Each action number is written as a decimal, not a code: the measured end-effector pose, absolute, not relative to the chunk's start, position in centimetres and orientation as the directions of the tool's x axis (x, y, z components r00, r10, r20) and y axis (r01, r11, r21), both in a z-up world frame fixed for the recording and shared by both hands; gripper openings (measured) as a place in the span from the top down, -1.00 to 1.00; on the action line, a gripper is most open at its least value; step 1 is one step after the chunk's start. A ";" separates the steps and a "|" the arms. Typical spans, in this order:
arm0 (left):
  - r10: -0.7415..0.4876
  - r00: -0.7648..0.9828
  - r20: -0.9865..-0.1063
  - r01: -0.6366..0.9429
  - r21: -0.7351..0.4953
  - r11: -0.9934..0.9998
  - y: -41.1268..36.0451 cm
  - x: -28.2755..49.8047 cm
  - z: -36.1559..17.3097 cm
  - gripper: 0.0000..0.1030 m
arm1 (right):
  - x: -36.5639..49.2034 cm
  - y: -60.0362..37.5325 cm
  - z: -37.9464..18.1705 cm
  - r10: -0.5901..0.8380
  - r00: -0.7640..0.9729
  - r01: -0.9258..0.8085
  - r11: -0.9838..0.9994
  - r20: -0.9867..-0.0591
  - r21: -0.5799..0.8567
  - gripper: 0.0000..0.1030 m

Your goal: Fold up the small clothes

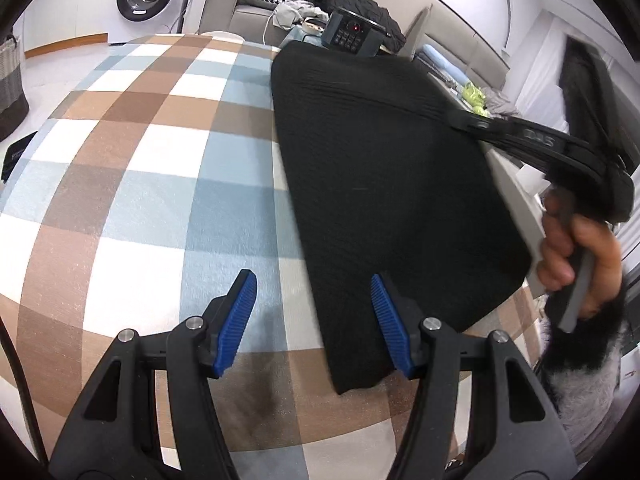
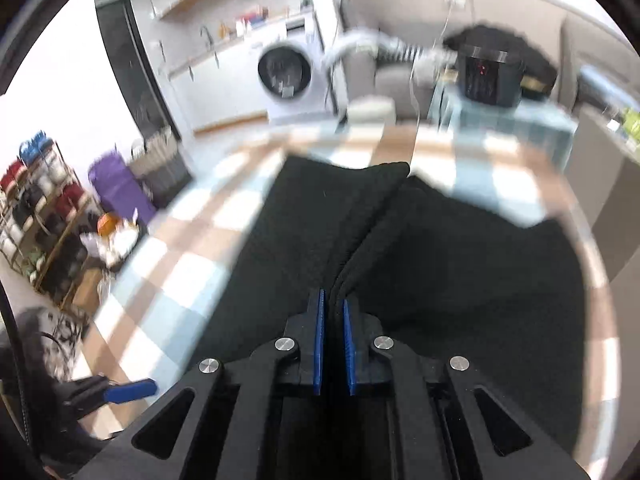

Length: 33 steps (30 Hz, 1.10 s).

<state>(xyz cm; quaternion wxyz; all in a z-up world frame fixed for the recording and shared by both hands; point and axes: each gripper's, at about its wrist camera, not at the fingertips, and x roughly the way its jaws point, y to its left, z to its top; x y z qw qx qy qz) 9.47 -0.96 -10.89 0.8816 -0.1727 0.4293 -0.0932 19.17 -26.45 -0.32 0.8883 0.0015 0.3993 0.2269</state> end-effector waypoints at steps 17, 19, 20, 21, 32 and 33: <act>-0.348 0.568 -0.746 -0.028 -0.439 0.898 -2.4 13.4 -12.5 -0.10 | 16.5 -36.1 -6.5 0.328 0.481 -0.117 0.943 -0.813 0.311 0.37; -0.359 0.560 -0.747 -0.012 -0.441 0.898 -3.2 13.8 -12.6 -0.10 | 15.2 -36.9 -6.7 0.372 0.472 -0.091 0.922 -0.799 0.375 0.37; -0.361 0.556 -0.749 -0.005 -0.437 0.899 -3.5 14.1 -12.7 -0.10 | 14.1 -37.3 -6.7 0.412 0.464 -0.092 0.903 -0.784 0.420 0.37; -0.364 0.550 -0.751 0.004 -0.434 0.901 -4.0 14.2 -12.8 -0.10 | 13.5 -37.1 -6.6 0.429 0.457 -0.096 0.895 -0.779 0.436 0.36; -0.355 0.536 -0.766 0.015 -0.412 0.911 -5.1 14.5 -13.1 -0.10 | 7.7 -36.0 -5.2 0.464 0.495 -0.168 0.881 -0.735 0.443 0.88; -0.358 0.536 -0.764 0.013 -0.417 0.909 -4.9 14.7 -13.1 -0.10 | 7.7 -35.8 -5.4 0.442 0.484 -0.167 0.894 -0.755 0.416 0.88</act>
